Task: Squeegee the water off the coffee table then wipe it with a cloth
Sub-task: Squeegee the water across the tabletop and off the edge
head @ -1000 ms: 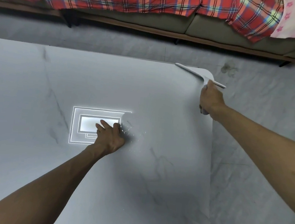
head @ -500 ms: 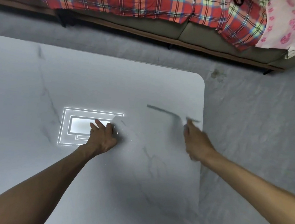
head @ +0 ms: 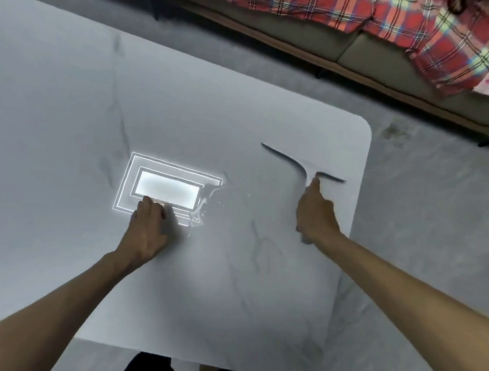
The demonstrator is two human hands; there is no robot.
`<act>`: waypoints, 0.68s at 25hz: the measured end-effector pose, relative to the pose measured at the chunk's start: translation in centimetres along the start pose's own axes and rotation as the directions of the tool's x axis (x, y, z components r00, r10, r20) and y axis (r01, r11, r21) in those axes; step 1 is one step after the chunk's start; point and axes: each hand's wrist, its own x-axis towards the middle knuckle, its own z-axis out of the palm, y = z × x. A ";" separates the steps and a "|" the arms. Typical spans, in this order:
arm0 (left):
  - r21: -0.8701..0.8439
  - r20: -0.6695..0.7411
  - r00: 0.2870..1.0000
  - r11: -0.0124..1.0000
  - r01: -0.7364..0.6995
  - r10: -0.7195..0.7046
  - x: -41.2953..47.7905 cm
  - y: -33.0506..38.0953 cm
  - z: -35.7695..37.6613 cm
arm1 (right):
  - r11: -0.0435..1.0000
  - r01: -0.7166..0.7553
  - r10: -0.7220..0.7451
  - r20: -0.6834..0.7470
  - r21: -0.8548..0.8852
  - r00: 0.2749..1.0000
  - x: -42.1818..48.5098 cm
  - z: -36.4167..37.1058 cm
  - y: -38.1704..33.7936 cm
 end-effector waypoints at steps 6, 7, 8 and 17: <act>-0.083 0.016 0.999 0.996 0.043 -0.042 -1.2 -1.3 1.3 | 0.996 0.082 -0.076 0.143 -0.032 0.987 -6.2 1.5 -0.4; -0.117 -0.004 0.998 0.991 0.063 -0.064 -1.6 -1.7 1.3 | 0.995 0.098 -0.095 0.090 -0.032 0.991 -4.4 0.8 -2.0; -0.145 -0.014 0.995 0.985 0.097 -0.100 -2.1 -2.0 1.2 | 0.991 0.120 -0.116 0.062 -0.052 0.991 -2.4 0.2 -3.8; -0.110 -0.067 0.981 0.978 0.175 -0.183 -6.3 -8.3 3.9 | 0.968 0.251 -0.249 -0.069 0.014 0.966 5.4 4.2 -17.3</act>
